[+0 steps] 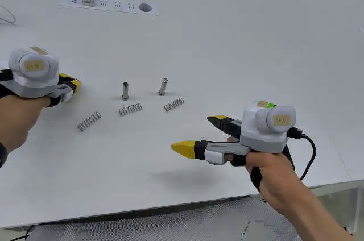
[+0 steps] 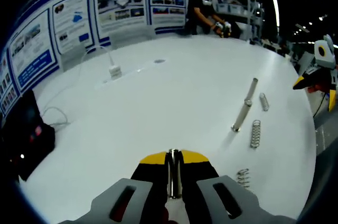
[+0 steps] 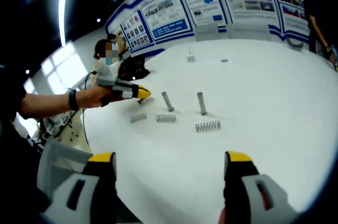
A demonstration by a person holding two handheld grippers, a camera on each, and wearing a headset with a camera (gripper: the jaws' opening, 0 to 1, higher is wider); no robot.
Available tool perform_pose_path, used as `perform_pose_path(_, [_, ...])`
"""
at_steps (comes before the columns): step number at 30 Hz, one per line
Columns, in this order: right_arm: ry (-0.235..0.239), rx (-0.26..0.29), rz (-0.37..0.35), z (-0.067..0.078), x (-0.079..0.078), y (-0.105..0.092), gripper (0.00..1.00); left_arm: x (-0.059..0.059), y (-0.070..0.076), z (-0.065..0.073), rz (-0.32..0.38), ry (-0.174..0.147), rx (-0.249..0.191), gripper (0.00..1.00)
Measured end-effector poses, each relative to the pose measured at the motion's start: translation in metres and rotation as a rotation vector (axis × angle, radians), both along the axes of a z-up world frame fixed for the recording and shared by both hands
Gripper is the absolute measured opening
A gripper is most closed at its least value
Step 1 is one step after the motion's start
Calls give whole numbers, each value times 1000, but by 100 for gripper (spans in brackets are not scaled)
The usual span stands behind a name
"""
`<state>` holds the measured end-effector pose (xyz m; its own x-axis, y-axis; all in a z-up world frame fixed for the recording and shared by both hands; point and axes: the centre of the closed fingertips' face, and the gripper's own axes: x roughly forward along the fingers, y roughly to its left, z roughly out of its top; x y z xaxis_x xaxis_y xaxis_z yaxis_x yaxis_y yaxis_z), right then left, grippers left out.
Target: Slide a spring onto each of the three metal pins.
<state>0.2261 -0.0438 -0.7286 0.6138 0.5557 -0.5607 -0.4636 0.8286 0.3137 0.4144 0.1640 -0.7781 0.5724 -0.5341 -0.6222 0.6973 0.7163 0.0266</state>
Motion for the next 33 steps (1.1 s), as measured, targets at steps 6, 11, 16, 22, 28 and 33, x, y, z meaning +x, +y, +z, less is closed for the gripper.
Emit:
perform_pose_path(6, [1,6,-6,0,0,0,86,-3,1,9,4,-11,-14,8])
perform_pose_path(11, [-4,5,-5,2,1,-1,86,-7,3,14,8,-20,-18,8])
perform_pose_path(16, [-8,5,-9,3,1,-3,86,-12,4,20,10,-25,-23,8])
perform_pose_path(22, [-13,1,-4,4,1,-3,86,-18,5,26,9,-28,-25,8])
perform_pose_path(28, [-11,-1,2,3,1,-2,87,-21,7,28,9,-27,-24,8])
perform_pose_path(33, [-7,0,6,1,0,0,87,-25,8,32,11,-31,-23,8])
